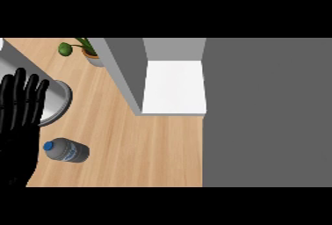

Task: Pick up the bottled water, place it into the cabinet and close the cabinet

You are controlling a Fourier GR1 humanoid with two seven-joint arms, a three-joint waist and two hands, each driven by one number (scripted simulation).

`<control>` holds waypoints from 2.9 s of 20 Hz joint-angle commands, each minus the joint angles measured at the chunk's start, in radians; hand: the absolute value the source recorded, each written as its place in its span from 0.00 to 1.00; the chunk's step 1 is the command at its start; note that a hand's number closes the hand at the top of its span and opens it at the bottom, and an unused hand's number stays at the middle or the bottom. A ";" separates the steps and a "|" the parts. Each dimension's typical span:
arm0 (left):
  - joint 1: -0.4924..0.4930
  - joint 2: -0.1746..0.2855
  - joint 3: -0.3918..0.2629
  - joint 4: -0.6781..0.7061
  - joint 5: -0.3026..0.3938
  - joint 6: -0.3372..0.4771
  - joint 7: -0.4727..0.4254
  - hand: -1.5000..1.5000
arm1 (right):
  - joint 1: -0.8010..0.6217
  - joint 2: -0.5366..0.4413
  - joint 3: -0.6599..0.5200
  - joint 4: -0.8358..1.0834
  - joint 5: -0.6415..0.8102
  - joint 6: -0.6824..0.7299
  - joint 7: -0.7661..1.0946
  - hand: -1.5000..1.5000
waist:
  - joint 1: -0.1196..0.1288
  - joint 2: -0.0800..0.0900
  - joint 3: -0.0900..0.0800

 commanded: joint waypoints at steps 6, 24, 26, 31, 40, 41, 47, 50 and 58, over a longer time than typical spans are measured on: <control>0.173 0.157 0.021 -0.147 0.287 -0.349 -0.108 0.00 | 0.152 -0.014 0.040 -0.157 0.056 0.019 0.000 0.00 | -0.007 0.005 -0.016; 0.551 0.184 0.300 -0.023 0.775 -0.549 0.156 0.00 | 0.501 0.098 0.200 -0.244 -0.246 0.094 0.106 0.00 | -0.009 0.012 -0.014; 0.582 0.111 0.248 -0.110 0.697 -0.516 0.172 0.00 | 0.535 0.117 0.244 -0.227 -0.208 0.096 0.069 0.00 | -0.009 0.012 -0.014; 0.517 0.185 0.362 0.035 0.783 -0.599 0.166 0.00 | 0.591 0.085 0.205 -0.233 -0.237 0.152 -0.016 0.00 | -0.016 0.013 -0.014; 0.436 0.125 0.410 0.141 0.702 -0.645 0.123 0.00 | 0.581 0.118 0.297 -0.251 -0.169 0.097 0.027 0.00 | -0.015 0.014 -0.014; 0.481 0.131 0.443 0.120 0.745 -0.665 0.130 0.00 | 0.621 0.104 0.274 -0.171 -0.169 0.144 -0.078 0.00 | -0.014 0.013 -0.014; 0.352 0.162 0.514 0.305 0.657 -0.702 0.063 0.00 | 0.553 0.094 0.251 -0.189 -0.204 0.137 -0.029 0.00 | -0.013 0.015 -0.014; 0.360 0.102 0.497 0.364 0.520 -0.761 -0.024 0.00 | 0.676 0.114 0.326 -0.154 -0.129 0.166 -0.167 0.00 | -0.017 0.013 -0.014; 0.179 0.185 0.530 0.648 0.345 -0.789 -0.156 0.00 | 0.630 0.072 0.257 -0.098 -0.206 0.205 -0.181 0.00 | -0.019 0.015 -0.014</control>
